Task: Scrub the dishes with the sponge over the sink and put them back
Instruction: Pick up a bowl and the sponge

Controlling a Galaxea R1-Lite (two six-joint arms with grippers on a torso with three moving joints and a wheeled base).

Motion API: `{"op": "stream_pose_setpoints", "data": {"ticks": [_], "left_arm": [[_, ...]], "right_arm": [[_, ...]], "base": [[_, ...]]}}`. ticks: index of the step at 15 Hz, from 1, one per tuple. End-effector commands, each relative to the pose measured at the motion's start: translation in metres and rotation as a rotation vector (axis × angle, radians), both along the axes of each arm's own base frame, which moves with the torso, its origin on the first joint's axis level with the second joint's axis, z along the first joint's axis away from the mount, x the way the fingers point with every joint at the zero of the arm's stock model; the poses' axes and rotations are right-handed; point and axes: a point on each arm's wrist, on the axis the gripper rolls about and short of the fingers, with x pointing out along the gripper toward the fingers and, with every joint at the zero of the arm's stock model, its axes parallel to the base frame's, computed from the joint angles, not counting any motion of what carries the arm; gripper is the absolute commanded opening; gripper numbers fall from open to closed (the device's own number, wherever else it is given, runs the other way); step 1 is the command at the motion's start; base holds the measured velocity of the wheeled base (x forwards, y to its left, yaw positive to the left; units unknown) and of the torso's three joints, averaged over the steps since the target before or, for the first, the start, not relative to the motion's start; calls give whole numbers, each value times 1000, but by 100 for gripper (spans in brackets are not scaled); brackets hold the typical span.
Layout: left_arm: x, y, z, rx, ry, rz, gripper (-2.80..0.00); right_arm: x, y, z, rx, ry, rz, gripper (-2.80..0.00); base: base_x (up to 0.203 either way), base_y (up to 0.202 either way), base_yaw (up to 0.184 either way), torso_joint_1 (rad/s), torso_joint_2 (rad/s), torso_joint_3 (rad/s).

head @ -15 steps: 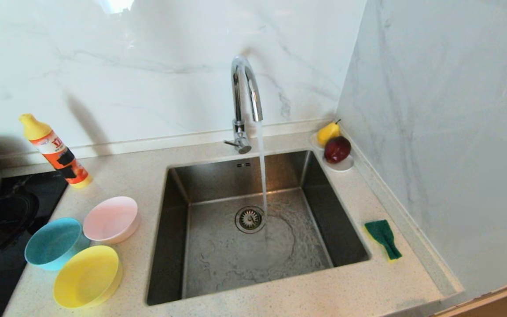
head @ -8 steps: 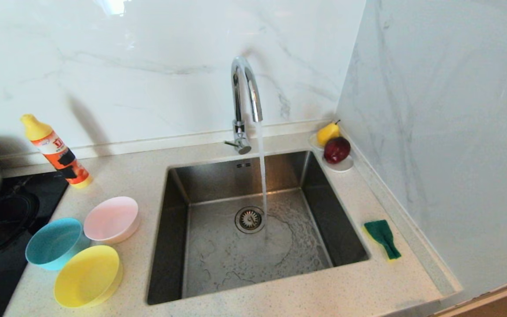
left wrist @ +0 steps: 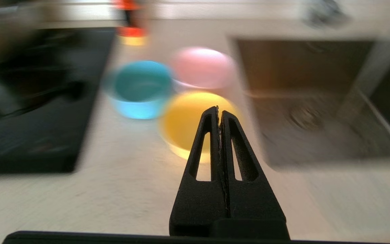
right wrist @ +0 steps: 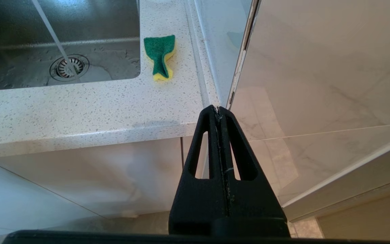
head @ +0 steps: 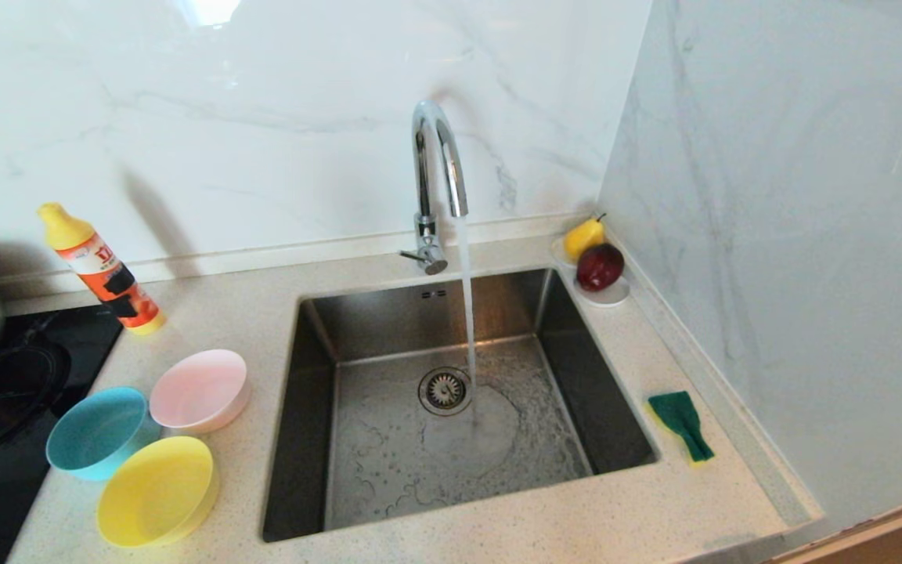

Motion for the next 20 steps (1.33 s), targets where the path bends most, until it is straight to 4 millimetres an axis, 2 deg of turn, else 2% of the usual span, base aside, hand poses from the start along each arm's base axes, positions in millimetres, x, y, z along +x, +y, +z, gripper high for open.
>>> {"op": "stream_pose_setpoints", "data": {"ticks": [1,4,20], "left_arm": [[0,-2,-16,82,100,-79,-280],[-1,-2,-17,118,125,-99,-280],[0,-2,-15,66,91,-89,-280]], "right_arm": [[0,0,0,0,-1,1,-280],[0,0,0,0,-1,1,-280],[1,0,0,-20,-36,-2,-280]], "base": [[0,0,0,0,0,0],[0,0,0,0,0,0],[0,0,0,0,0,0]]}}
